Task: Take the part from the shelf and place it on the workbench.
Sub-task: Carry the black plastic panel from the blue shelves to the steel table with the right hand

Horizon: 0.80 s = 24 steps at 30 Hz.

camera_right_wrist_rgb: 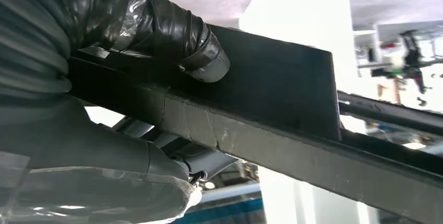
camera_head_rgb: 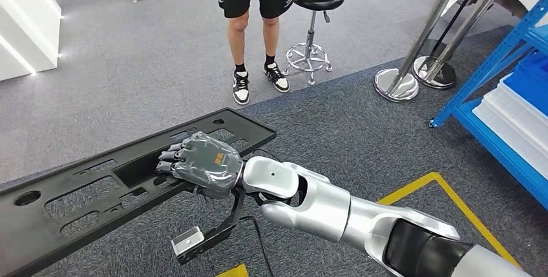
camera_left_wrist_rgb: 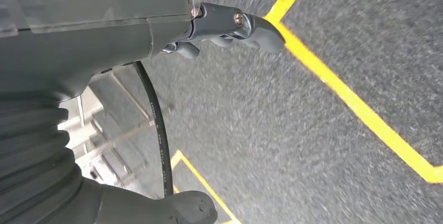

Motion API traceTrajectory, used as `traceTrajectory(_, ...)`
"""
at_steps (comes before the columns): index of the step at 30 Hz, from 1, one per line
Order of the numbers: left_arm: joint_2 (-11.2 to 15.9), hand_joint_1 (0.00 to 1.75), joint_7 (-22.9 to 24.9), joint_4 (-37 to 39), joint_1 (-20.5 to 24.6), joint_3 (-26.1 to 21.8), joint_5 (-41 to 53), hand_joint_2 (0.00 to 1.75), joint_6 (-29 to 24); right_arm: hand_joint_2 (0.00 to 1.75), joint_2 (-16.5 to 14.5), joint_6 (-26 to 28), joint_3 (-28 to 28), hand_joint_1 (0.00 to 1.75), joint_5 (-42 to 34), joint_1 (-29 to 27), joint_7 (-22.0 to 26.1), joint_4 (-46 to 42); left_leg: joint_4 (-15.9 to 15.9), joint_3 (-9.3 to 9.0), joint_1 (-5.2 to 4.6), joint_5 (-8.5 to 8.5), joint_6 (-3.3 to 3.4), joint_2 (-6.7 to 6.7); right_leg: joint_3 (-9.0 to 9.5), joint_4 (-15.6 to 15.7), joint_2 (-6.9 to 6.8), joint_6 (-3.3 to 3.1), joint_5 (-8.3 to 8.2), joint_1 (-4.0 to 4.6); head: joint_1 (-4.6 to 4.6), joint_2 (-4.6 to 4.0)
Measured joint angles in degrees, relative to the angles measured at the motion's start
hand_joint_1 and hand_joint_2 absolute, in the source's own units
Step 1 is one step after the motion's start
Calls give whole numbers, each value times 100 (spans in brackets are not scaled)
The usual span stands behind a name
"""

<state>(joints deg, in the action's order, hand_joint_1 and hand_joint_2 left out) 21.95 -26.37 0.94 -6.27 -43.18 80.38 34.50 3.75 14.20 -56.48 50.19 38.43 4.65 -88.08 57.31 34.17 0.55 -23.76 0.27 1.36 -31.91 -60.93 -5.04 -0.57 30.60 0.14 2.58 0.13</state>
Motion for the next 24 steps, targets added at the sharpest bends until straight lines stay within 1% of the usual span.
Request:
traceTrajectory(1, 3, 0, -1, 0, 3, -14, -1, 175, 1, 175, 11, 3, 3, 175, 1, -5, 1, -3, -18, -16, 10, 13, 29, -69, -136, -301, 196, 7, 164, -18, 1, 0)
traceTrajectory(2, 2, 0, -1, 0, 12, -26, -3, 175, 2, 175, 27, 5, 4, 175, 3, -18, 3, -5, -22, -17, 1, 15, 49, -141, -333, -694, 361, 4, 348, -26, 0, 0)
traceTrajectory(3, 1, 0, -2, 0, 23, -37, -3, 175, 1, 175, 47, 7, 4, 175, 5, -40, 3, -4, -19, -16, -7, 13, 58, -223, -540, -1078, 441, 5, 491, -32, 1, 0)
traceTrajectory(4, 0, 0, -2, 0, 26, -43, -3, 175, 2, 175, 66, 7, 4, 175, 8, -65, 3, -2, -14, -18, -11, 8, 63, -312, -696, -1330, 470, 6, 537, -32, 1, 0)
traceTrajectory(5, -1, 0, -2, 0, 22, -49, -3, 175, 2, 175, 80, 7, 4, 175, 10, -86, 3, -1, -5, -19, -14, 3, 63, -403, -765, -1382, 482, 5, 467, -32, 0, 0)
traceTrajectory(6, -1, 0, -2, 0, 17, -54, 0, 175, 3, 175, 88, 8, 5, 175, 12, -98, 3, -1, 11, -21, -14, -5, 59, -494, -720, -1198, 499, -1, 281, -35, 0, 0)
traceTrajectory(7, -1, 0, -2, 0, 12, -60, 2, 175, 3, 175, 92, 9, 5, 175, 14, -99, 4, -2, 36, -23, -12, -19, 49, -584, -584, -835, 559, -11, 28, -42, 0, 0)
traceTrajectory(8, -2, 0, -1, 0, 7, -66, 3, 175, 3, 175, 96, 10, 7, 175, 15, -97, 4, -3, 68, -11, -11, -37, 30, -671, -431, -454, 706, -19, -173, -57, 0, 0)
traceTrajectory(9, 0, 0, -2, 0, 8, -71, 3, 175, 2, 175, 99, 11, 8, 175, 16, -96, 4, -5, 106, 10, -12, -54, 7, -749, -308, -143, 832, -19, -315, -73, 0, 0)
traceTrajectory(10, 2, 0, -2, 0, 4, -75, 3, 175, 2, 175, 103, 13, 8, 175, 19, -97, 4, -6, 131, 38, -5, -64, -23, -818, -240, 39, 924, -17, -377, -77, 0, 0)
traceTrajectory(11, 2, 0, -2, 0, -6, -78, 3, 175, 1, 175, 106, 13, 9, 175, 22, -100, 4, -6, 142, 68, 9, -66, -60, -883, -225, 90, 962, -19, -368, -71, 0, 0)
traceTrajectory(12, 3, 0, -2, 0, -23, -80, 3, 175, 0, 175, 107, 14, 9, 175, 25, -97, 4, -8, 140, 94, 24, -61, -98, -945, -221, 111, 895, -33, -379, -57, 1, 0)
traceTrajectory(13, 0, 0, -2, 1, -47, -81, 3, 175, -1, 175, 108, 15, 10, 175, 28, -92, 4, -9, 141, 110, 44, -63, -130, -950, -204, 135, 825, -61, -389, -52, 0, 1)
traceTrajectory(14, -4, 0, -2, 1, -67, -82, 3, 175, -1, 175, 108, 15, 10, 175, 31, -87, 4, -10, 190, 135, 42, -95, -160, -843, -176, 170, 757, -98, -397, -53, 0, 1)
traceTrajectory(15, -5, 0, -2, 1, -75, -84, 4, 175, -1, 175, 108, 16, 11, 175, 32, -81, 5, -12, 328, 198, 35, -176, -185, -672, -144, 207, 680, -131, -405, -58, 0, 1)
traceTrajectory(16, -5, 0, -2, 1, -70, -85, 4, 175, -2, 175, 108, 17, 12, 175, 33, -80, 5, -13, 578, 307, 30, -311, -206, -466, -114, 236, 600, -160, -405, -59, -1, 1)
traceTrajectory(17, -6, 0, -3, 0, -58, -86, 3, 175, -3, 175, 109, 19, 13, 175, 34, -84, 6, -13, 931, 479, 30, -484, -232, -294, -94, 248, 521, -178, -394, -49, 0, 1)
traceTrajectory(18, -8, 0, -3, 0, -46, -87, 3, 175, -3, 175, 111, 20, 13, 175, 34, -91, 6, -11, 1309, 672, 44, -642, -256, -220, -84, 248, 438, -189, -382, -39, 0, 1)
traceTrajectory(19, -13, 0, -3, 0, -40, -90, 3, 175, -4, 175, 114, 20, 13, 175, 34, -101, 6, -10, 1595, 824, 59, -730, -274, -190, -80, 247, 355, -194, -367, -30, 0, 2)
traceTrajectory(20, -18, 0, -4, 0, -42, -93, 3, 175, -3, 175, 119, 20, 13, 175, 34, -113, 6, -8, 1701, 886, 72, -718, -288, -176, -74, 244, 274, -191, -351, -23, 0, 1)
traceTrajectory(21, -21, 0, -4, 0, -49, -98, 3, 175, -3, 175, 122, 21, 13, 175, 34, -120, 6, -7, 1572, 825, 80, -600, -294, -159, -62, 241, 199, -184, -333, -19, 0, 1)
traceTrajectory(22, -21, 0, -5, 0, -59, -105, 3, 175, -3, 175, 125, 21, 13, 175, 34, -123, 6, -7, 1232, 645, 83, -407, -292, -107, -42, 238, 127, -172, -311, -17, 0, 1)
traceTrajectory(23, -20, 0, -5, 0, -63, -112, 3, 175, -4, 175, 126, 22, 14, 175, 35, -123, 6, -7, 812, 423, 71, -243, -278, 13, -14, 236, 58, -153, -286, -15, 0, 0)
traceTrajectory(24, -19, 0, -5, 0, -63, -119, 3, 175, -5, 175, 126, 23, 15, 175, 36, -120, 6, -7, 455, 233, 46, -120, -245, 120, 11, 232, -4, -129, -261, -3, 0, 0)
